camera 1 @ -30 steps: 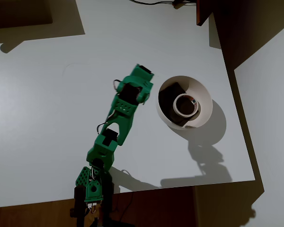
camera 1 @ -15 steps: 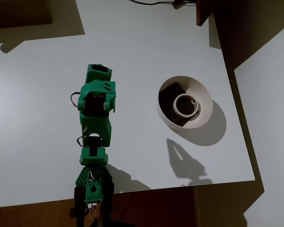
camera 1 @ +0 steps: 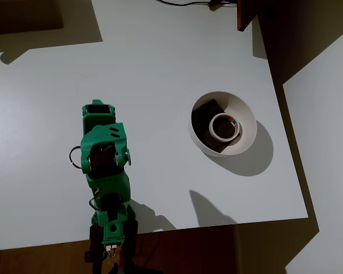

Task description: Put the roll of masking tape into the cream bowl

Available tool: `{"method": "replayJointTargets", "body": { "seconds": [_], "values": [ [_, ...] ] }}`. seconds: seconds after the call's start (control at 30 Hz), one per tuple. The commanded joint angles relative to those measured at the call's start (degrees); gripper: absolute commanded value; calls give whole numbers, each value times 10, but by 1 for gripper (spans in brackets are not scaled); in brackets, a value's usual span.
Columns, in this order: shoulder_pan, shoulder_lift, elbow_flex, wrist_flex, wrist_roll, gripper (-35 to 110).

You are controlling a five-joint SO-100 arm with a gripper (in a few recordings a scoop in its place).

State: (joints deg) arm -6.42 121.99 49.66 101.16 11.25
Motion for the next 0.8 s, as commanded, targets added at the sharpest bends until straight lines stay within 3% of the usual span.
{"method": "replayJointTargets", "body": {
  "seconds": [0.0, 0.77],
  "values": [
    [-15, 85, 114, -22, -3, -8],
    [38, 376, 706, -299, -61, -8]
  ]
}}
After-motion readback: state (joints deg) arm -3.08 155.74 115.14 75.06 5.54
